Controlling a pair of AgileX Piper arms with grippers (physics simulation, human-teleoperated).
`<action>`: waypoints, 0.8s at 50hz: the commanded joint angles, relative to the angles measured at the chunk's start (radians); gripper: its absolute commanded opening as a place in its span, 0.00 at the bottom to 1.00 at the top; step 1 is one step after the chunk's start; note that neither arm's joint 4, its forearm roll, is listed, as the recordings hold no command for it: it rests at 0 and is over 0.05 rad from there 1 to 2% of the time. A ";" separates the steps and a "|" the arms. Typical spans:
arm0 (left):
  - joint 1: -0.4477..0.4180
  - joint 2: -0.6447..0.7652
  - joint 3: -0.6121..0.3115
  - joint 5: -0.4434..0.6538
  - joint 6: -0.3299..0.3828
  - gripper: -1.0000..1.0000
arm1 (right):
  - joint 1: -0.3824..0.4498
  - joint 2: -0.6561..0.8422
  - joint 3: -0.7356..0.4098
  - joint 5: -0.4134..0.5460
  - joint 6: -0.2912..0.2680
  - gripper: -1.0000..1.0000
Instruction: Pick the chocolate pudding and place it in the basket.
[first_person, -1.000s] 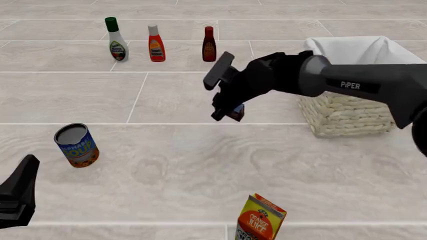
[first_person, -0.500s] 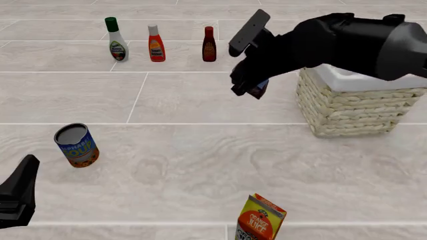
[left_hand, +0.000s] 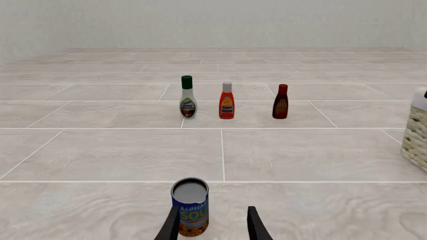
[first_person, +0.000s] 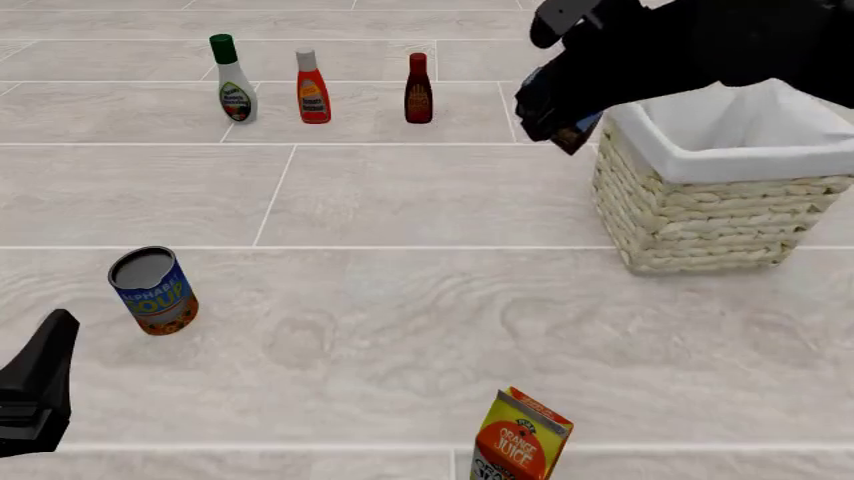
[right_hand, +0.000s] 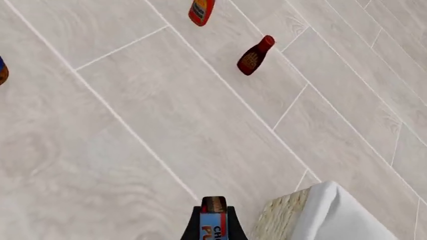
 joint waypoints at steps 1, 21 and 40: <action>-0.007 -0.006 0.001 0.003 0.000 1.00 | -0.060 -0.049 -0.013 0.004 0.025 0.00; -0.007 -0.006 0.001 0.004 0.001 1.00 | -0.183 -0.035 -0.096 0.013 0.039 0.00; -0.007 -0.006 0.001 0.004 0.000 1.00 | -0.309 0.000 -0.156 0.012 0.038 0.00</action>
